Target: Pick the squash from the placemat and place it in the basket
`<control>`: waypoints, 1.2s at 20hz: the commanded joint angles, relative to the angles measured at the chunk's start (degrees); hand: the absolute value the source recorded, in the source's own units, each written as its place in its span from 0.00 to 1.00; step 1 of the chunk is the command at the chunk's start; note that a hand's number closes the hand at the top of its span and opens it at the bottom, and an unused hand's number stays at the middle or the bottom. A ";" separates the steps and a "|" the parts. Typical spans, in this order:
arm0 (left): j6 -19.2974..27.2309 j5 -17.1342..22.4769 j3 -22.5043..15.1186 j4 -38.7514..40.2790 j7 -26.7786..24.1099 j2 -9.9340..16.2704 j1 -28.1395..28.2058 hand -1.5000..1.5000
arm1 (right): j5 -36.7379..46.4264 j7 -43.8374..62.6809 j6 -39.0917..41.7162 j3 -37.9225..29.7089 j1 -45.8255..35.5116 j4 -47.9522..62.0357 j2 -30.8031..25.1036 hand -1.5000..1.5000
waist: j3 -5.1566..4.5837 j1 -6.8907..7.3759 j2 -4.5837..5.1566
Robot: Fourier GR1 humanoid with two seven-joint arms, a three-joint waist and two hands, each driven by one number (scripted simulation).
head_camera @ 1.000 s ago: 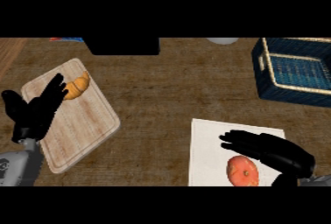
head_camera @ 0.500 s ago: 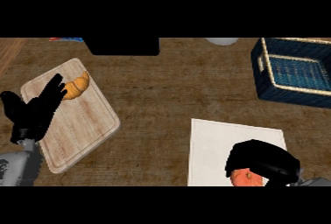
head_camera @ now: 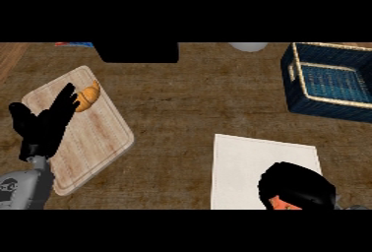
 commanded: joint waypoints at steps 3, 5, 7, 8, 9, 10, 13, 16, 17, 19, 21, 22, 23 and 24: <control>-1.54 1.46 1.88 -1.87 0.72 2.10 2.41 0.50 | -0.40 20.76 3.11 -3.35 8.82 -8.76 9.08 1.00 | 0.84 -1.75 -0.10; 0.10 0.47 1.84 -1.24 1.06 1.50 2.42 0.50 | 0.44 28.56 2.77 -4.54 12.98 -12.59 12.28 1.00 | 0.72 -3.81 -0.37; -0.67 1.15 1.50 -2.87 1.07 1.13 3.53 0.50 | 2.48 35.60 3.69 -1.23 16.98 -19.46 16.33 1.00 | 0.81 -2.42 -0.21; -1.29 1.68 2.65 -2.23 0.84 2.30 2.96 0.50 | 3.61 39.44 4.60 0.65 17.61 -20.89 18.91 1.00 | 0.85 -1.64 0.11; -0.35 0.83 1.23 -3.19 0.57 0.63 3.73 0.50 | 2.51 40.05 5.43 1.94 22.68 -26.65 18.91 1.00 | 0.84 -2.41 -0.11; -0.45 0.68 1.41 -2.26 2.80 1.81 1.01 0.50 | 0.17 42.48 8.18 1.86 22.00 -29.74 21.36 1.00 | 0.88 -2.15 0.18; -0.22 0.55 1.26 -2.25 0.35 0.49 3.52 0.50 | -5.88 42.39 2.70 7.43 26.92 -33.19 27.59 1.00 | 0.98 -1.55 0.22; 0.34 0.32 0.94 -2.75 1.43 0.39 1.27 0.50 | -14.04 45.07 1.71 10.20 28.10 -42.52 27.81 1.00 | 1.00 -1.53 0.25; -1.39 1.12 0.14 -4.21 1.33 0.01 4.05 0.50 | -12.46 46.59 0.30 11.14 26.78 -45.26 27.85 1.00 | 0.99 -0.54 0.21; 0.03 0.19 1.08 -1.05 1.78 0.70 -0.12 0.50 | -12.17 48.97 2.39 10.11 28.09 -53.94 27.91 1.00 | 0.97 -1.26 0.42; -0.98 0.43 1.04 -0.67 0.80 0.92 0.22 0.50 | -9.95 53.91 -0.13 14.03 28.94 -57.54 27.94 1.00 | 0.91 -1.34 0.32; 0.13 0.07 1.48 -0.27 0.54 0.66 -0.14 0.50 | -11.36 54.65 -0.31 11.60 28.26 -58.34 27.94 1.00 | 0.91 -1.36 0.40; -2.50 1.96 2.78 -0.09 1.23 2.84 -0.69 0.50 | -10.27 56.63 -2.14 12.74 26.58 -58.54 27.95 1.00 | 0.85 -1.26 0.35; -1.46 0.99 1.60 -1.87 1.61 1.64 1.25 0.50 | -11.19 57.63 -2.10 10.72 24.97 -58.95 27.97 1.00 | 0.91 -0.57 0.34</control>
